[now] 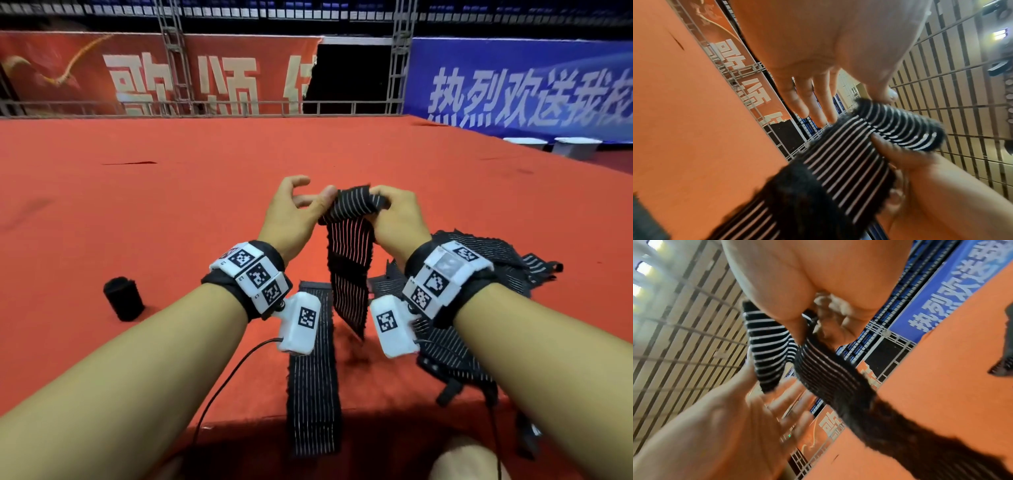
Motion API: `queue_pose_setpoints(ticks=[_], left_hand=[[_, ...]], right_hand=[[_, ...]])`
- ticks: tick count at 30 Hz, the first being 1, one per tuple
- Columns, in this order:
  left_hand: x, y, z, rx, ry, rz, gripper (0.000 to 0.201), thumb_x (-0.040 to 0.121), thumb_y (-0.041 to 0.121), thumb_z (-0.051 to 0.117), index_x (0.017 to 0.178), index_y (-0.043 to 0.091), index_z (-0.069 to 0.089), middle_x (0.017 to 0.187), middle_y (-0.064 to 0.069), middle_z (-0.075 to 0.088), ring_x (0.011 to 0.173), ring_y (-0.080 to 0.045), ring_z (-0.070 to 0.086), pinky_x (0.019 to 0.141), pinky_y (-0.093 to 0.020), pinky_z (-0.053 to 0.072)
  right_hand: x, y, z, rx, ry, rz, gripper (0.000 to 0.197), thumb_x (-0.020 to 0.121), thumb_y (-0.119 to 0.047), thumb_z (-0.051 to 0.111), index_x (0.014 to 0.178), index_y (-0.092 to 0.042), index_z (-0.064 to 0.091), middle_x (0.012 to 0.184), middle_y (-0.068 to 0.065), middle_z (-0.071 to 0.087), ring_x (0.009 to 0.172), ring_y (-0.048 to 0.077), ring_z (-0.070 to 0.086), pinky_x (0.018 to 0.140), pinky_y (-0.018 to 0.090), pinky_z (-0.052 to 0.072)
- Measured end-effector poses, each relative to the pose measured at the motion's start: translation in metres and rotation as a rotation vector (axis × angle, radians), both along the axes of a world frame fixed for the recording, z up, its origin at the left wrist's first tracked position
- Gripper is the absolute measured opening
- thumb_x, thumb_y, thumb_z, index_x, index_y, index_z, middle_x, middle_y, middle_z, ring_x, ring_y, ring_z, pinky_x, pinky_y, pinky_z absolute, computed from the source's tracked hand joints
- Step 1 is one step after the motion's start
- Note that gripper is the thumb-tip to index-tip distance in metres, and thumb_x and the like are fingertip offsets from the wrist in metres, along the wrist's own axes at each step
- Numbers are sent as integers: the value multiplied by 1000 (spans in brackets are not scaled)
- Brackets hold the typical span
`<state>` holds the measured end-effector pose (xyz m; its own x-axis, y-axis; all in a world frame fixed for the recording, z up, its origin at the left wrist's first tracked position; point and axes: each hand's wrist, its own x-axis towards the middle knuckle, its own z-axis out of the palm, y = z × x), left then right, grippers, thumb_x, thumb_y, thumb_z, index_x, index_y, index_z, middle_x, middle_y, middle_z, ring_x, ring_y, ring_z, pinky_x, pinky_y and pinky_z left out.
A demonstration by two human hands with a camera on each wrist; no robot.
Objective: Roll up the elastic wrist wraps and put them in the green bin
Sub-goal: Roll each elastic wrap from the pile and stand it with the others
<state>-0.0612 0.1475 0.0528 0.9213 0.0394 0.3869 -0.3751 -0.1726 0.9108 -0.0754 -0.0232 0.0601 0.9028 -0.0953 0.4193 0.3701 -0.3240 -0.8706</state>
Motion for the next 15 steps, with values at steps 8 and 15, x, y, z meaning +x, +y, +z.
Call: queue_pose_setpoints(ticks=[8,15], left_hand=[[-16,6,-28,260,200,-294,21,89,21,77,107,19,67,90,0,72,75,-3,66,74,-19,51],[-19,10,-31,366,257,-242,14,95,18,70,81,17,73,80,1,74,74,-12,69,77,-29,55]], right_hand=[[-7,4,15,479,99,90,26,88,8,59,70,-11,58,65,5,55,59,18,55,51,24,48],[9,-15,3,332,158,-198,13,81,-8,70,74,-19,67,80,12,70,71,30,71,50,32,54]])
